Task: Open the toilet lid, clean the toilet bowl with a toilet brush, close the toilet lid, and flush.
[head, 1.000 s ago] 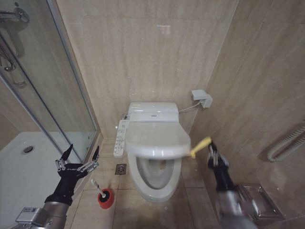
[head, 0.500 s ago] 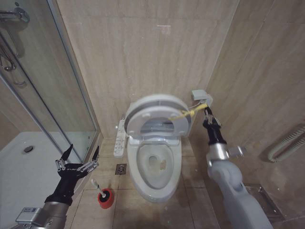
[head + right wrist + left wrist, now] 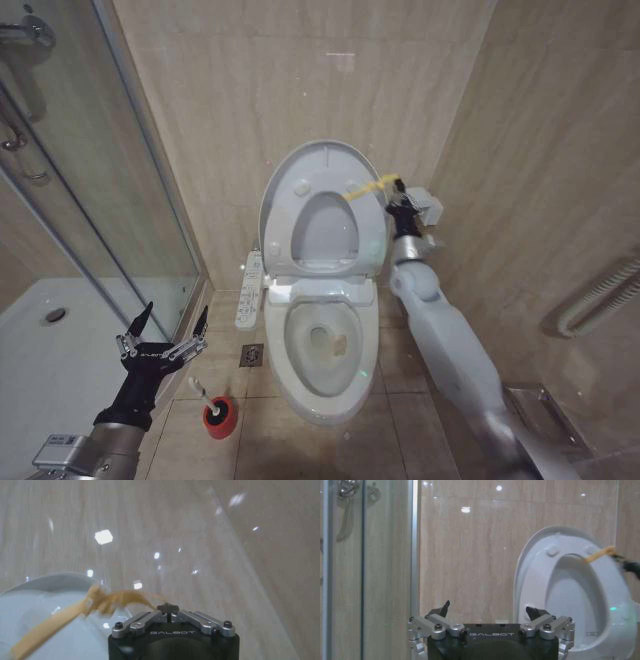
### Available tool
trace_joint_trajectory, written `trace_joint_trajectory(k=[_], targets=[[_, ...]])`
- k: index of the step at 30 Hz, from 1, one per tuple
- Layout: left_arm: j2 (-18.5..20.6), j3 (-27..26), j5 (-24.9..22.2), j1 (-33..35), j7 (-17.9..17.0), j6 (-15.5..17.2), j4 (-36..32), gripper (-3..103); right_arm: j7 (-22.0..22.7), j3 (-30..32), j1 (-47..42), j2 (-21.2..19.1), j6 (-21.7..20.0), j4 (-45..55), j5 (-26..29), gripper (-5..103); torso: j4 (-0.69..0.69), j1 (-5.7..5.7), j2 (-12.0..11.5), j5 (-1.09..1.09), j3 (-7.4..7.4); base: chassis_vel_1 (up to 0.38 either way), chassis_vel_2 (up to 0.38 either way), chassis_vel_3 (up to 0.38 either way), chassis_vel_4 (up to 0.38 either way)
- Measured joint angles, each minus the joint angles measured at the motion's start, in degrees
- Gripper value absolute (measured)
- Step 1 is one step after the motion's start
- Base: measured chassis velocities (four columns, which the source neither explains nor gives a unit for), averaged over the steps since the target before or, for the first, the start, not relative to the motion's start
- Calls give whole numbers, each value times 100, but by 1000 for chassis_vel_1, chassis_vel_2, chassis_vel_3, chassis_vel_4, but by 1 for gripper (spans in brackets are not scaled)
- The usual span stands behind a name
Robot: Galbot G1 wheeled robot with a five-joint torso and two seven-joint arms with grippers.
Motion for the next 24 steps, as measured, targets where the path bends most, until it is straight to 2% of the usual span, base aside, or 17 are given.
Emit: trace_joint_trajectory(k=[7, 9, 15, 24], targets=[[0, -1, 0, 1, -2, 0, 0, 100, 108, -17, 1057, 282, 187, -1212, -761, 0, 9, 1, 0, 0, 0, 0, 0, 0, 0], [0, -1, 0, 1, -2, 0, 0, 100, 212, 35, 1205, 286, 170, -1377, -982, 0, 2, 0, 0, -2, -1, 0, 0, 0, 0], [0, -1, 0, 1, -1, 0, 0, 100, 541, 114, 1176, 161, -104, -1332, -1395, 0, 5, 0, 0, 0, 0, 0, 0, 0, 0], [0, -1, 0, 1, -1, 0, 0, 100, 657, 196, 643, -147, -278, -852, -1422, 0, 1, -1, 0, 2, -1, 0, 0, 0, 0]])
